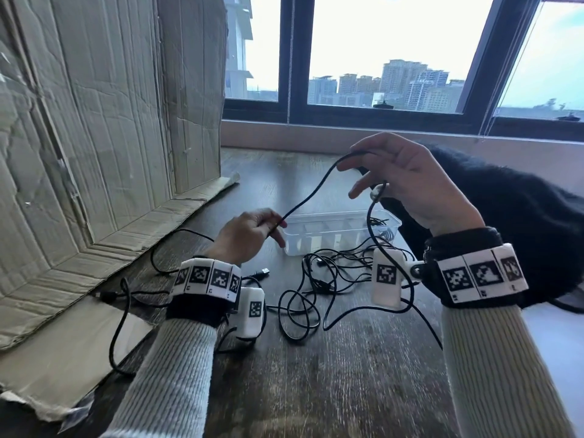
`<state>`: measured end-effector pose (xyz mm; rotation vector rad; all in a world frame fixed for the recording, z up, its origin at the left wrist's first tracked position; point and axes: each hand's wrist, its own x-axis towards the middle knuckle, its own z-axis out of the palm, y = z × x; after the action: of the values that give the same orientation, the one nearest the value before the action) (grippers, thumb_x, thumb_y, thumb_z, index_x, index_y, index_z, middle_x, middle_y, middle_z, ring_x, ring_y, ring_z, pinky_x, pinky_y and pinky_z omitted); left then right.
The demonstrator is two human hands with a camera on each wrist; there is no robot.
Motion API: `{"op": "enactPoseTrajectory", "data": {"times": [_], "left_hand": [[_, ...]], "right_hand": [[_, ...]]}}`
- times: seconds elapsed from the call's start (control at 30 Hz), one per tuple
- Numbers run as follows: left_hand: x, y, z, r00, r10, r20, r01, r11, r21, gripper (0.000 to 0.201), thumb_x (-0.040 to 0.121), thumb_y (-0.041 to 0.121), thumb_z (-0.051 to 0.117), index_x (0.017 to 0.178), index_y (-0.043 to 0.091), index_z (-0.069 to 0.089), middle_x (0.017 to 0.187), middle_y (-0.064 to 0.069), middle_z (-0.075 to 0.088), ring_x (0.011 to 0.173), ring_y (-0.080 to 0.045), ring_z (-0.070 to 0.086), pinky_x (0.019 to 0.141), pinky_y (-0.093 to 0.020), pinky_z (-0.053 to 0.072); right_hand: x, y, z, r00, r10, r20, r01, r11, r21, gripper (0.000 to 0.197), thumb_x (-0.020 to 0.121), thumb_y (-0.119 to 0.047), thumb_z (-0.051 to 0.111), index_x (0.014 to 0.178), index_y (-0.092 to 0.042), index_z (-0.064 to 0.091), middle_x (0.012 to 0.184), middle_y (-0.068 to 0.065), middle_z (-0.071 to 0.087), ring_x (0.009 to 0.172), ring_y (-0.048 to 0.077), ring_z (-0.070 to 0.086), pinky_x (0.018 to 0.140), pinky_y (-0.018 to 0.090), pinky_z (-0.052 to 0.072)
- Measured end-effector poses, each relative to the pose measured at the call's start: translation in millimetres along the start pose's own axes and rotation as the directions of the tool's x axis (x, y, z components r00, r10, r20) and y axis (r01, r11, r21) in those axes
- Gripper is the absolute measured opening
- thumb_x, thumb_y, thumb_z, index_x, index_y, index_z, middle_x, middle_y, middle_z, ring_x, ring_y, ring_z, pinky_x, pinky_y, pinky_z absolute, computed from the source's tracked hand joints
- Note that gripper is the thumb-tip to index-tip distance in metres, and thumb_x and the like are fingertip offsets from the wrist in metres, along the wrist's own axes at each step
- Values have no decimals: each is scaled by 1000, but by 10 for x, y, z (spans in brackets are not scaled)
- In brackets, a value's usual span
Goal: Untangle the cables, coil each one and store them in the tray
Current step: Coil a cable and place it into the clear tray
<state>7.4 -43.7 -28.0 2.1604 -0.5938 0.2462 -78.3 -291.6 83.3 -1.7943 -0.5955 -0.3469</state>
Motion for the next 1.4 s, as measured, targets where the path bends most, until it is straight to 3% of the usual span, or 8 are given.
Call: {"op": "enactPoseTrajectory", "data": {"times": [0.13,0.27,0.47,0.73,0.9,1.17,1.27,1.4], "left_hand": [[-9,35,33,995,-67,79,86,958,-273,28,102,24,39,89,16,62,46,11,51,41,0,41,54,-24,33],[-56,184,20,974,-11,226,83,947,-311,60,73,70,57,99,17,62,52,13,51,42,2,37,44,-12,31],[-72,209,62,994,19,111,33,895,-445,27,99,17,43,83,14,64,51,11,43,47,-5,36,49,-19,32],[-84,308,-175,985,-169,47,85,226,-971,27,100,24,37,79,12,50,62,-1,49,84,-21,70,87,-57,51],[-23,204,-247,974,-225,-3,-25,-97,-995,31,103,22,31,82,11,51,93,-12,65,95,-26,70,82,-54,54],[-13,90,-324,913,-396,-100,-81,65,-995,29,103,31,29,92,17,51,118,-11,63,101,-18,64,68,-36,59],[-20,129,-310,928,-355,-111,-106,35,-994,34,104,33,23,105,19,53,118,-10,63,113,-23,62,88,-50,53],[-12,139,-253,929,-364,-68,-84,-30,-996,36,103,36,28,124,13,44,65,3,52,50,-5,55,59,-38,59]], "right_hand": [[20,31,-22,997,0,-74,-1,1000,-6,15,98,-10,49,108,-12,60,101,3,74,66,24,71,55,28,40],[42,122,-83,983,43,-177,-40,999,19,14,96,-15,52,106,-16,62,100,0,74,68,22,71,59,30,40],[55,189,-105,981,100,-165,-86,992,90,16,96,-15,54,110,-12,62,104,5,73,71,25,71,60,29,47],[160,270,102,926,377,-2,-306,755,580,15,93,2,48,103,0,60,88,10,71,39,3,43,38,13,38],[165,365,218,929,369,37,-369,907,204,17,95,-10,56,105,-1,66,84,8,70,43,3,36,38,12,31],[100,346,300,928,336,161,-308,935,-174,17,93,-17,60,104,-16,73,91,6,75,61,8,42,59,20,37],[81,338,325,889,356,288,-251,905,-344,20,90,-16,63,104,-23,74,85,0,76,71,17,45,63,30,37],[62,378,390,820,368,439,-173,890,-422,21,89,-12,65,106,-17,74,82,2,76,75,18,59,73,32,43]]}}
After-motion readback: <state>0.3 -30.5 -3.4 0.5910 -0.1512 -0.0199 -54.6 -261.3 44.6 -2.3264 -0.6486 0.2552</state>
